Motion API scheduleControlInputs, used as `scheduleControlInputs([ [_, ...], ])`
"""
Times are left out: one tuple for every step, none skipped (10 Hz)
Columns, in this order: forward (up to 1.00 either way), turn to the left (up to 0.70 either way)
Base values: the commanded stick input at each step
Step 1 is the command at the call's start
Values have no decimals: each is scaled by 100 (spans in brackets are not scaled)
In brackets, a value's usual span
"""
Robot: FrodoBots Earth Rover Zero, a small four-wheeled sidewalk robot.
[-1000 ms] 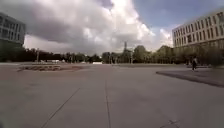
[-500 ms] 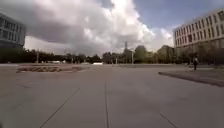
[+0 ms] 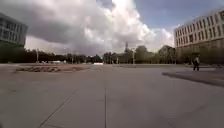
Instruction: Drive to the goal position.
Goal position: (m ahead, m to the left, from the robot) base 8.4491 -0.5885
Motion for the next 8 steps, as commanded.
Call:
scheduleControlInputs([
  [70, 0],
  [70, 0],
  [70, 0],
  [70, 0],
  [70, 0],
  [70, 0],
  [70, 0],
  [70, 0],
])
